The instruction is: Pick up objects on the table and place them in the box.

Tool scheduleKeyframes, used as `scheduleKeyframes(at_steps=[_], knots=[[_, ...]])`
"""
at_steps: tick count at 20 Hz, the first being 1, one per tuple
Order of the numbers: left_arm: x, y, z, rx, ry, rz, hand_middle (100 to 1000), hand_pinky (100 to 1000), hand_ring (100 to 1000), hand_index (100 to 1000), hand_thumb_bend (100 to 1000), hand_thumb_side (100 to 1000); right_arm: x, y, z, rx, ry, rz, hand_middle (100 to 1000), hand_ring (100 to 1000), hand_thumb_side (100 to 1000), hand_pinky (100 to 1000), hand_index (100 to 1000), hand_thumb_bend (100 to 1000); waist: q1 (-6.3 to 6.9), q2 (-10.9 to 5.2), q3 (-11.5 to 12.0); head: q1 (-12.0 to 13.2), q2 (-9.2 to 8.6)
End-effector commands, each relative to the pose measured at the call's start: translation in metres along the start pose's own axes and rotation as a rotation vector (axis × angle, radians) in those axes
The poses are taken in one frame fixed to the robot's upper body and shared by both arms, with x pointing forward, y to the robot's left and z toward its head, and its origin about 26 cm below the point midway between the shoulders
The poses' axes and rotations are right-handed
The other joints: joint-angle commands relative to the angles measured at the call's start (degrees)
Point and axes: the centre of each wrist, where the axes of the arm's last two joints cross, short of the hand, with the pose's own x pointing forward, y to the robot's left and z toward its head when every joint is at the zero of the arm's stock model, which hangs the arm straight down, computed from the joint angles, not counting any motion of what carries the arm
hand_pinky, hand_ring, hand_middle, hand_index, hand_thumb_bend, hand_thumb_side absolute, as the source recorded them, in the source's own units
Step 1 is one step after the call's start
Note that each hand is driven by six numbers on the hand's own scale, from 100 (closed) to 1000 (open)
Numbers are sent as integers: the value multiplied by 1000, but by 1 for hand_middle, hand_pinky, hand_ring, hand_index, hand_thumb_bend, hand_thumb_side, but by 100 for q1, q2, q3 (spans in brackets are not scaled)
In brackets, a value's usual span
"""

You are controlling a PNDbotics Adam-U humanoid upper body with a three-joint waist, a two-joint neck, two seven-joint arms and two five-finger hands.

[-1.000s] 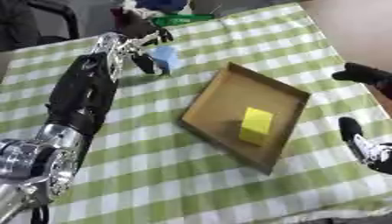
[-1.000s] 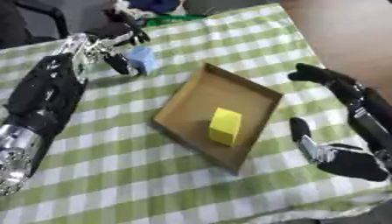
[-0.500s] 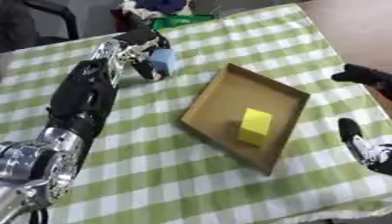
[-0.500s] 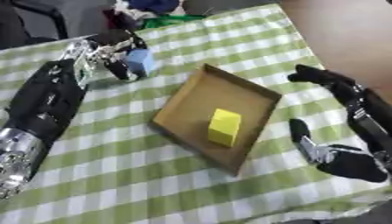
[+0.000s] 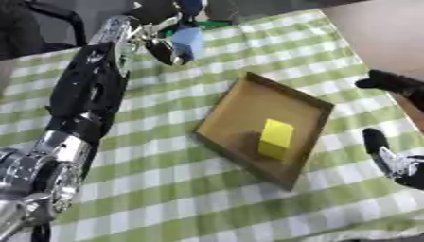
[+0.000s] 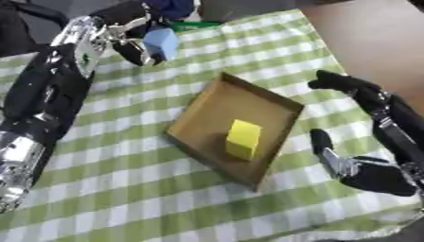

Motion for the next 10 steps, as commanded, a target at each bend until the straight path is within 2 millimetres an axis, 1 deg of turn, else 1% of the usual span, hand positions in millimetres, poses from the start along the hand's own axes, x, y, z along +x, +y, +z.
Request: scheduleKeyframes(at_steps=[1, 6, 10], knots=[[23, 26, -15, 42, -151, -89, 540, 756, 587, 747, 268, 100, 6, -5, -6, 16, -45, 10, 834, 886, 521, 916, 1000, 100, -68, -122, -4, -16, -37], [65, 19, -39, 11, -357, -141, 564, 763, 605, 763, 287, 100, 10, -1, -11, 47, -78, -15, 833, 886, 530, 916, 1000, 100, -68, -144, -28, -3, -35], [88, 8, -51, -20, -456, -147, 579, 763, 616, 776, 292, 100, 11, 0, -15, 62, -98, -28, 833, 885, 531, 915, 1000, 100, -79, -154, -46, 8, -49]])
